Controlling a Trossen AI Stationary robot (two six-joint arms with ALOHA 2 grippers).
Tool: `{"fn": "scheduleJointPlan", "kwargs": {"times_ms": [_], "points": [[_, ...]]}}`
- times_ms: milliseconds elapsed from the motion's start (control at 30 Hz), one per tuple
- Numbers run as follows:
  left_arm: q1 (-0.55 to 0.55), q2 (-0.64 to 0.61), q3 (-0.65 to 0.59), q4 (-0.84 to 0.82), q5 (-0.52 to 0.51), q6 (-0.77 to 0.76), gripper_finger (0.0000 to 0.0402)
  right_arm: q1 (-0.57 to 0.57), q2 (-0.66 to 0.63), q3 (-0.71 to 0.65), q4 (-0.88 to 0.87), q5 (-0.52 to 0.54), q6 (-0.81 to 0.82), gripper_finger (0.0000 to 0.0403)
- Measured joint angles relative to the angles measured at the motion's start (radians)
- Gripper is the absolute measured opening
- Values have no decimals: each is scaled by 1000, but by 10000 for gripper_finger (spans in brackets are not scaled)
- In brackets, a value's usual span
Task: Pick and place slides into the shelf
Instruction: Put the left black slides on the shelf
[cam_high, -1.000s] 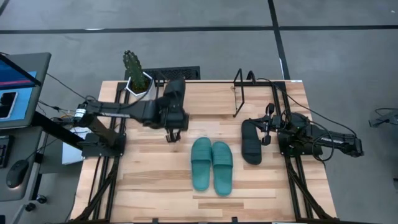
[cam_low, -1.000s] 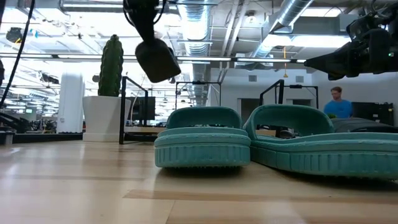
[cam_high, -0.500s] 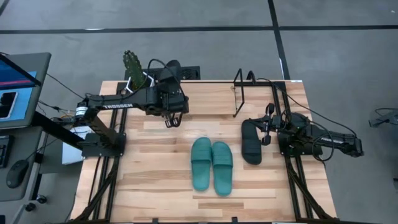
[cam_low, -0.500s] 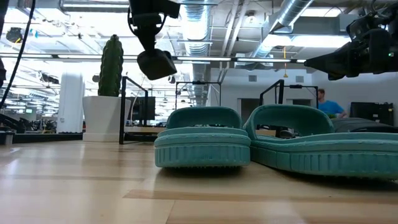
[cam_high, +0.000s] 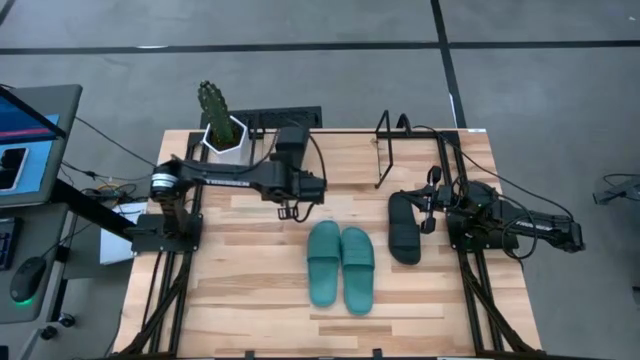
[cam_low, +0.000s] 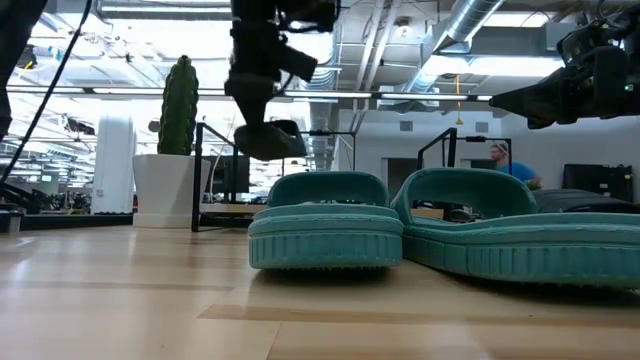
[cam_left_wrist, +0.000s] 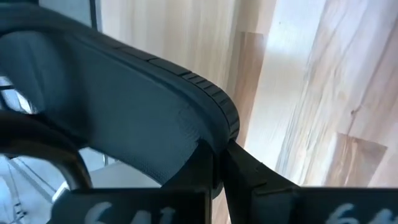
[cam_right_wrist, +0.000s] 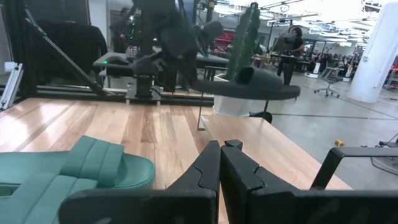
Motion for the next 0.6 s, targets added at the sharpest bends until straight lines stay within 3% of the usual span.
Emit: {"fn": "scheduleJointPlan", "kwargs": {"times_ms": [600], "points": [[64,15,-3,-89,35,-88,0,0,0,0,0,0,0,0]]}}
